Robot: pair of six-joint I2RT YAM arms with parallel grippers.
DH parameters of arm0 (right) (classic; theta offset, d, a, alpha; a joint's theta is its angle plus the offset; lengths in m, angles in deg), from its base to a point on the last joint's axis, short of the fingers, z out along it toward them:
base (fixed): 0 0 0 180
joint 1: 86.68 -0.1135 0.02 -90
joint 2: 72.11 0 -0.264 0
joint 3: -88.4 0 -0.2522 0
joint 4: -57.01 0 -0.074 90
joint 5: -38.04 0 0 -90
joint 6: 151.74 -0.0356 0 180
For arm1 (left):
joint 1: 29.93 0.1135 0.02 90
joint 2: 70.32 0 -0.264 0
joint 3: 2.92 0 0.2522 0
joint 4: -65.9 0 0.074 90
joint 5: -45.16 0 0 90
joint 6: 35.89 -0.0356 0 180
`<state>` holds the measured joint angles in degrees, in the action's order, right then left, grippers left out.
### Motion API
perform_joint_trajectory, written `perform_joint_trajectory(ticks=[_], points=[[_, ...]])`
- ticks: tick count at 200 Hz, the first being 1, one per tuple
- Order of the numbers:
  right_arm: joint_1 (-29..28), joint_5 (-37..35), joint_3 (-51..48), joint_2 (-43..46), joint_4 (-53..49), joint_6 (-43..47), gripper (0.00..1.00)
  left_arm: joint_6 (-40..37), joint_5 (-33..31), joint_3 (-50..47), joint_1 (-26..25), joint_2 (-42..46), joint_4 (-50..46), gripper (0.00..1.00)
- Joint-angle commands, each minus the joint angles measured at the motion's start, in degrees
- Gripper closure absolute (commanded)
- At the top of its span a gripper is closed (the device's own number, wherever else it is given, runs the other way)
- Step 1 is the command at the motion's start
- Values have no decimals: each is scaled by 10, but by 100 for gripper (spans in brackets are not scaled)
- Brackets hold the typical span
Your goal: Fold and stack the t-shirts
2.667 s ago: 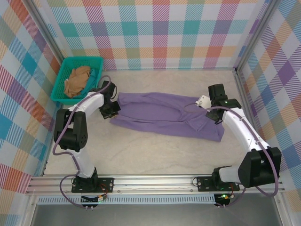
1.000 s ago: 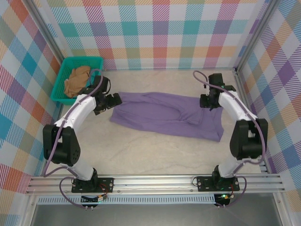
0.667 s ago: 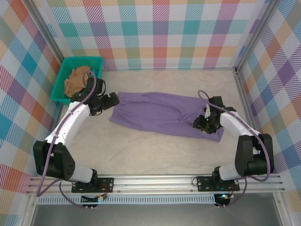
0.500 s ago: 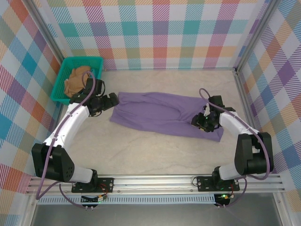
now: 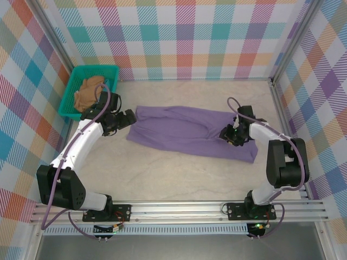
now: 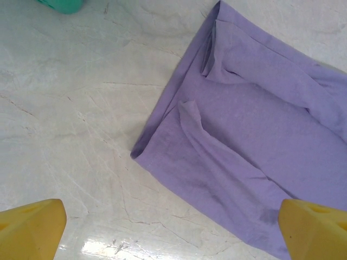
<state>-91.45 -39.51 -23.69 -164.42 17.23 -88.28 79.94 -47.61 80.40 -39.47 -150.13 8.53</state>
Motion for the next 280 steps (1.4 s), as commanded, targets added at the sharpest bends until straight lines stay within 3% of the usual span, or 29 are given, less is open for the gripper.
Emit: perform_joint_trajectory(ticks=[1,32,82,107,131,188,221,280], points=[[3,-6,33,-22,22,-2,65,-8,-15,1,7,18,-21,1],[3,16,88,-70,21,2,83,-9,-18,2,7,19,-25,0],[-4,59,176,-160,28,-15,88,-9,-25,4,7,21,-32,0],[-17,78,219,-199,19,-15,84,-9,-24,5,7,22,-36,0],[-31,83,249,-221,2,-2,74,-9,-24,4,7,25,-39,0],[-38,127,231,-176,36,6,66,-13,-5,-2,6,9,-35,1],[-37,110,189,-86,47,5,64,-25,23,4,-6,-38,-16,17],[-11,6,102,71,-46,24,64,-61,35,124,-65,-221,-15,73]])
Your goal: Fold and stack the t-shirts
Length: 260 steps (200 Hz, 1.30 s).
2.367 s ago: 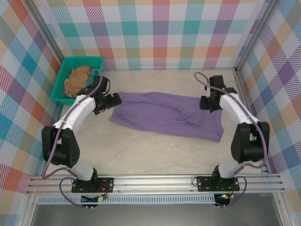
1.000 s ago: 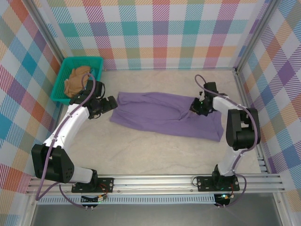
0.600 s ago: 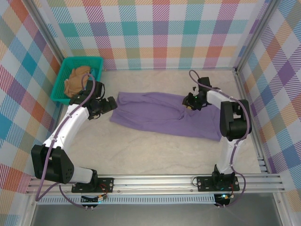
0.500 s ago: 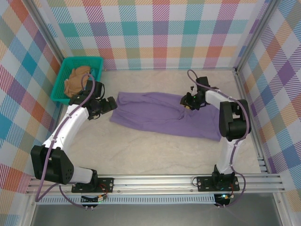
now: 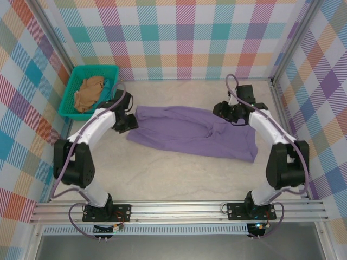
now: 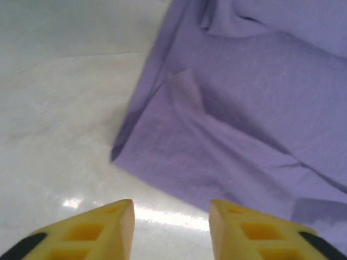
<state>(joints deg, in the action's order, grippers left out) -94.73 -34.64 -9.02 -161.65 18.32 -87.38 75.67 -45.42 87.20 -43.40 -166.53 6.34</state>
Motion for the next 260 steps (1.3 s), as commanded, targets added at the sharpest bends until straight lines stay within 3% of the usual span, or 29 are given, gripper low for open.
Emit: perform_joint_trajectory(ticks=[1,29,62,124,167,260], points=[[23,-43,-47,45,-58,15,64,-19,13,59,-27,-61,6,73],[66,-44,-115,97,-62,14,63,-21,13,115,-44,-149,2,85],[110,-30,-175,110,-62,15,64,-21,30,131,-49,-207,21,86],[158,-29,-197,15,-31,18,67,-19,30,106,-57,-266,27,87],[159,-12,-117,-112,-30,42,68,-2,22,13,-57,-244,53,89],[146,16,201,-349,-162,111,73,36,26,-210,-87,-114,81,89]])
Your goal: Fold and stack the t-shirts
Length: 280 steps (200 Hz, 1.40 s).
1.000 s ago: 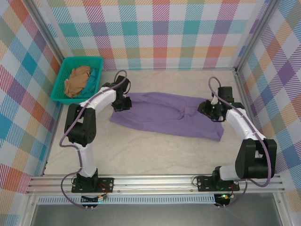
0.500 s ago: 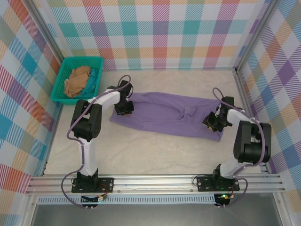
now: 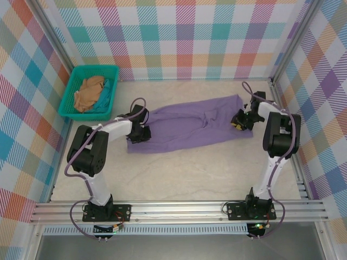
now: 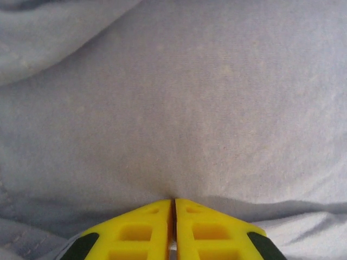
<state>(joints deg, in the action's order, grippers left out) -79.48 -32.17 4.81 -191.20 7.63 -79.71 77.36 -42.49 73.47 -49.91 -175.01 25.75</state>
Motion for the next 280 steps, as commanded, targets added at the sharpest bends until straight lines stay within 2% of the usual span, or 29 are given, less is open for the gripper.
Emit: perform_joint_trajectory(ticks=[1,26,51,85,102,121,151,178,188,195,234,280], points=[[-7,-9,67,-56,-58,35,73,20,-3,-74,-22,-28,-114,89],[-10,-10,164,-111,-99,47,73,37,-11,-87,-48,12,-140,89],[-15,-5,259,-153,-141,59,73,43,-46,-53,-83,69,-205,89],[-21,4,324,-134,-165,67,74,44,-86,33,-101,148,-291,80],[-26,4,292,-75,-144,64,75,45,-115,83,-100,177,-319,71],[-34,9,214,13,-104,51,75,33,-153,130,-91,180,-338,64],[-62,14,51,145,-34,-21,79,1,-139,168,-34,121,-316,65],[-137,-38,-43,204,-10,-65,85,-26,-120,199,9,34,-277,71],[-163,-55,-66,213,-2,-79,91,-29,-123,213,20,3,-266,72],[-178,-67,-80,217,7,-90,100,-32,-122,221,26,-16,-261,74],[-198,-73,-136,186,62,-147,100,-20,-98,210,36,-71,-221,77],[-197,-100,-67,82,35,-130,100,-5,-80,110,35,-66,-176,79]])
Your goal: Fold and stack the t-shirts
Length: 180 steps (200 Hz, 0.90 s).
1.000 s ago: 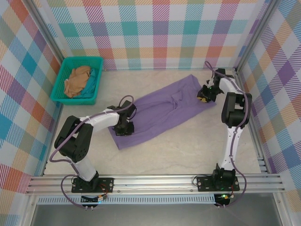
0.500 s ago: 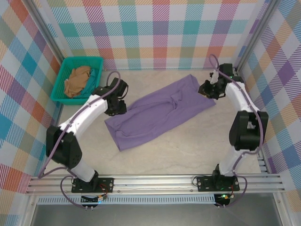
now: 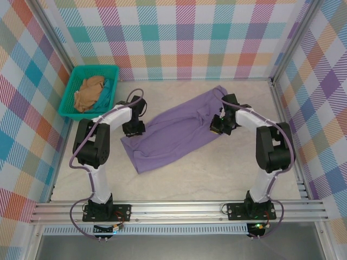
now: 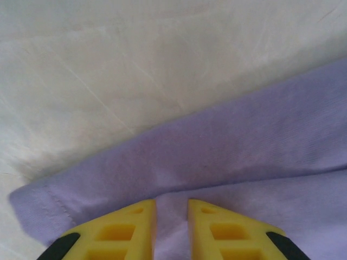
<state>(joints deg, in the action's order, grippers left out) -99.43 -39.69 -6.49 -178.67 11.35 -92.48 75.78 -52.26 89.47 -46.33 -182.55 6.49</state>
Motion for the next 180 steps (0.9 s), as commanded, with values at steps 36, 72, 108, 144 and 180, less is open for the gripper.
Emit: perform_joint_trajectory(ticks=[36,72,108,144,180], points=[[8,-30,132,-129,-43,15,100,27,41,-135,-12,33,50,79],[8,-21,245,-214,-101,48,100,58,57,-223,-43,64,72,79],[8,0,397,-306,-173,91,100,112,88,-303,-98,100,101,79],[8,23,556,-399,-254,127,100,174,121,-340,-166,131,109,79],[7,44,564,-411,-256,128,100,227,122,-343,-249,172,81,78]])
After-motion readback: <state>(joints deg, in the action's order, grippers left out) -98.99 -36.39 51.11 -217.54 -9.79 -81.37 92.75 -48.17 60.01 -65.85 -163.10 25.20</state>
